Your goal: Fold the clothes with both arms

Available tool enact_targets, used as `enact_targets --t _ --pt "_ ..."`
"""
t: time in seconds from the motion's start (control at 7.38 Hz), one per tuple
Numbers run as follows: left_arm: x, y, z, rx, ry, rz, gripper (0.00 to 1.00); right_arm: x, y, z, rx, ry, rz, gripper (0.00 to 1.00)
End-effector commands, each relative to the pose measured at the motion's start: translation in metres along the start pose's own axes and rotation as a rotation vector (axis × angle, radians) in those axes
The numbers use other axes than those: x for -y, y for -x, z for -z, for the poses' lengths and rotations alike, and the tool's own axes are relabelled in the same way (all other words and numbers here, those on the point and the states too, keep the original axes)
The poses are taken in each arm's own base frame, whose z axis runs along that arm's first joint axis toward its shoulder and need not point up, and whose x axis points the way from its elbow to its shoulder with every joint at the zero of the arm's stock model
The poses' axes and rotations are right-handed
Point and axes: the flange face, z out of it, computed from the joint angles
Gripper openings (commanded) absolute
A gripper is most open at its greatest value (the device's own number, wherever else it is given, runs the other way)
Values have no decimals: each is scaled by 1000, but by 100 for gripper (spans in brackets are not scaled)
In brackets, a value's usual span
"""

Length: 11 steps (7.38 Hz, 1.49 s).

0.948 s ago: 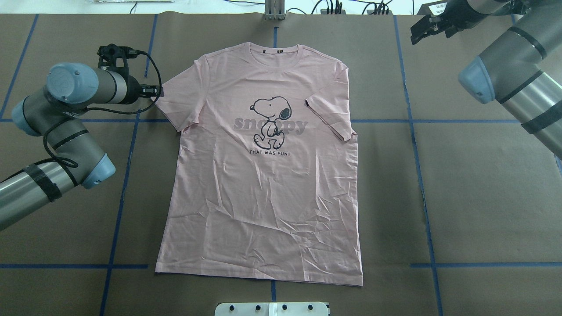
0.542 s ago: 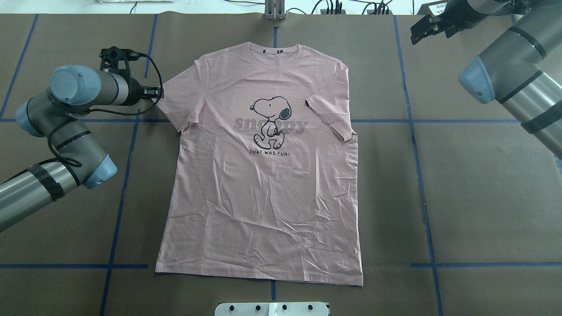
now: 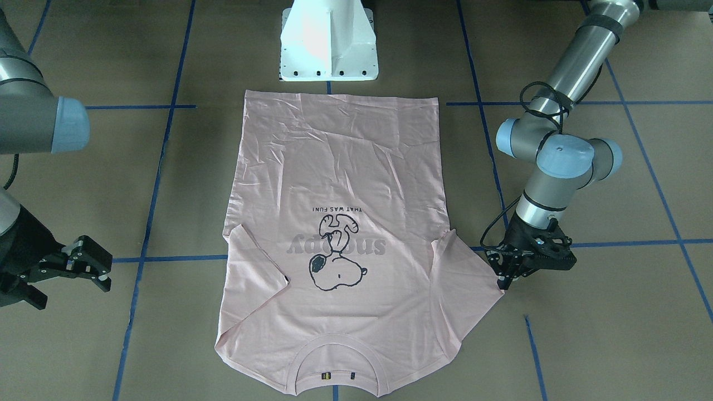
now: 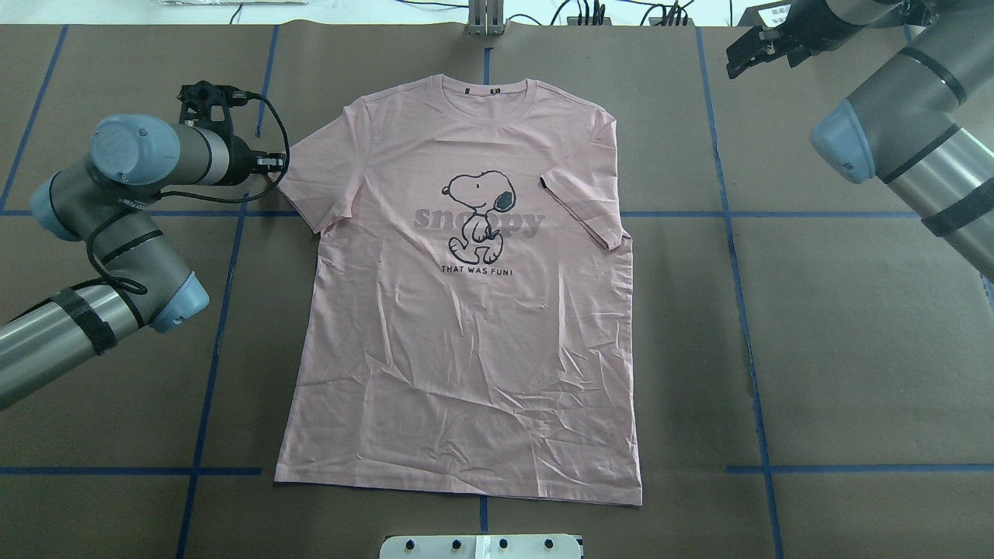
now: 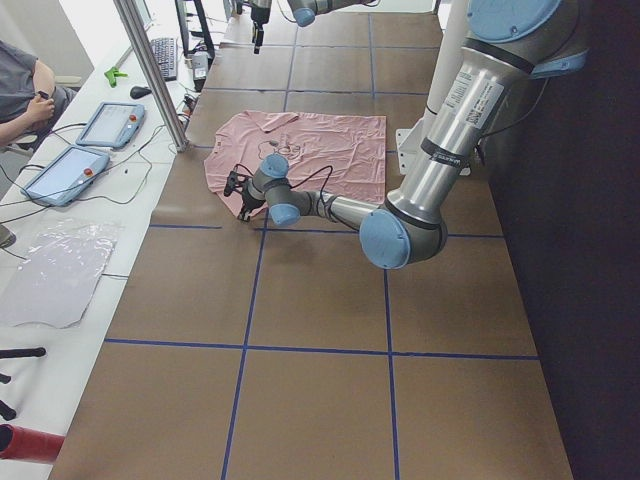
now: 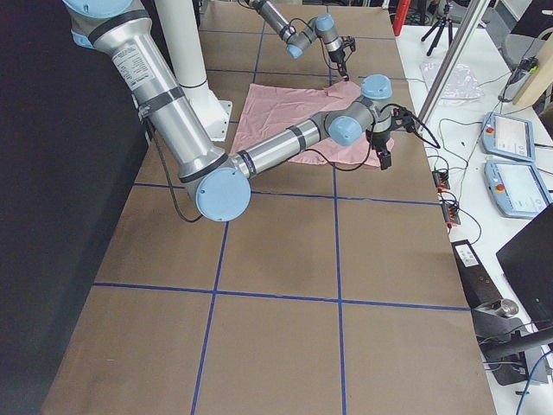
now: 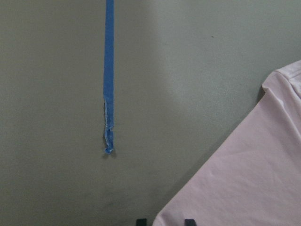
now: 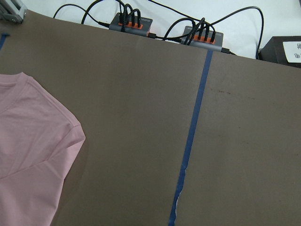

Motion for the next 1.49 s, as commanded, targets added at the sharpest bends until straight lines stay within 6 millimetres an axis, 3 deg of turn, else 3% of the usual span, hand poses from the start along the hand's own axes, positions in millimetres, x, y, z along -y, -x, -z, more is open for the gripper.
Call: enact_targets --t 0.0,0.27,0.41,0.68,0.81,1.08,1.35 --pt "8 -17 17 -33 -19 -5 0 -2 -2 -1 -2 3 -2 100" --pt "22 -45 26 -18 -8 19 0 -2 -2 -1 -2 3 -2 100" --pt "37 -76 27 15 14 93 0 -2 -2 -1 -2 3 -4 100" --pt "46 -163 31 67 61 152 0 -2 -2 -1 -2 3 -4 100" --pt "37 -191 29 77 66 159 0 -2 -1 -2 -1 4 -3 100" --pt "29 -198 26 76 72 162 0 -2 -1 -2 -3 3 -3 100" --pt "37 -216 14 90 81 165 0 -2 0 -2 -1 3 -1 100"
